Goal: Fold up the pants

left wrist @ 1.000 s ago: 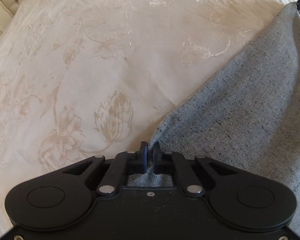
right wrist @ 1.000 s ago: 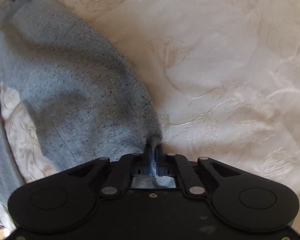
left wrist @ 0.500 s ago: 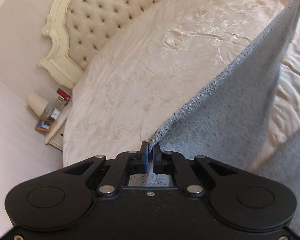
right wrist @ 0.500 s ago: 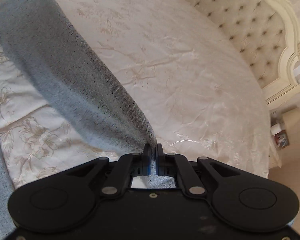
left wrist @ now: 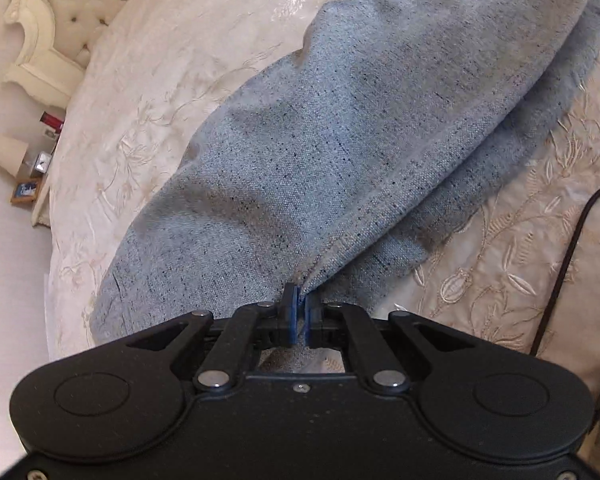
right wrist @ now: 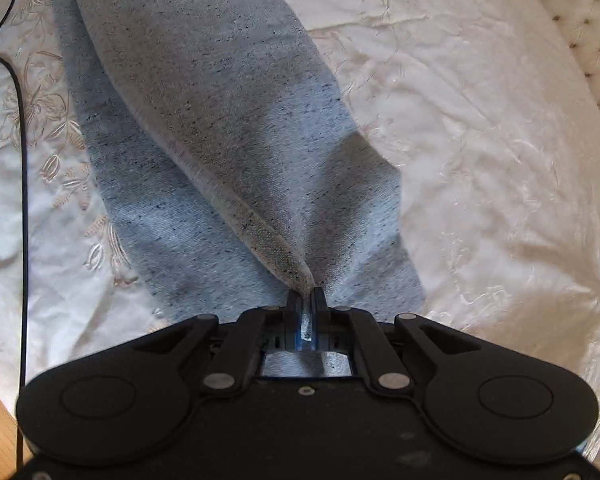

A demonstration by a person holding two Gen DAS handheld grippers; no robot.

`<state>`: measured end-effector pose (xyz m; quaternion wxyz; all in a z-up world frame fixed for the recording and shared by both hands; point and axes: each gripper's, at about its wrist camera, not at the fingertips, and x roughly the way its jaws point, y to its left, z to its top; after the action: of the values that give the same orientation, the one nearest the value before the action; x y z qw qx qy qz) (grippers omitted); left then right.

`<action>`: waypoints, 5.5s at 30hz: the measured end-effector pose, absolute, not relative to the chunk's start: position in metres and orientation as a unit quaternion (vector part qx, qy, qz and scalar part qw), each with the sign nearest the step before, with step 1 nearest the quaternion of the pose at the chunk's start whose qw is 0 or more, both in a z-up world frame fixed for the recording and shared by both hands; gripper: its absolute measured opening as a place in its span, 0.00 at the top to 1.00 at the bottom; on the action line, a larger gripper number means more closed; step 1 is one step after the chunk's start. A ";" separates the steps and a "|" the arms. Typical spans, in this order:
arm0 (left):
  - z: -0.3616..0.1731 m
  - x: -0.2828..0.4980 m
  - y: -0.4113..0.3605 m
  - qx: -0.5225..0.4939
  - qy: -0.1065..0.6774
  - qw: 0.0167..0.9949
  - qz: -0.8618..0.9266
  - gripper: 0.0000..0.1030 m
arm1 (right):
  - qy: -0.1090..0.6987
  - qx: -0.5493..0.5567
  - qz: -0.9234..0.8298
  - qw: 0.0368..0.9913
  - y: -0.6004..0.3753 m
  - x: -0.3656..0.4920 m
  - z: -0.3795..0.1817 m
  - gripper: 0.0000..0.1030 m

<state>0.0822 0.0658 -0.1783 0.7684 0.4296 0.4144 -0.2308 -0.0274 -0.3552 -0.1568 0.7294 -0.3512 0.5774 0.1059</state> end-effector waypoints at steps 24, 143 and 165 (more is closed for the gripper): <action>-0.104 0.149 0.095 0.039 0.552 0.809 -0.201 0.84 | 0.580 -0.053 -0.029 0.812 -0.405 -0.089 -0.106 0.78; -0.184 0.292 0.212 0.010 0.646 0.761 -0.061 0.67 | 0.513 0.164 0.029 0.842 -0.051 0.287 -0.149 0.67; -0.198 0.279 0.220 0.029 0.623 0.777 -0.090 0.65 | 0.633 0.123 0.186 0.741 -0.002 0.245 -0.205 0.66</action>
<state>0.2789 0.2201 -0.1985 0.7766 0.0289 0.6229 -0.0899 0.2454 -0.0017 -0.2050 0.7414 0.1233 0.6328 0.1864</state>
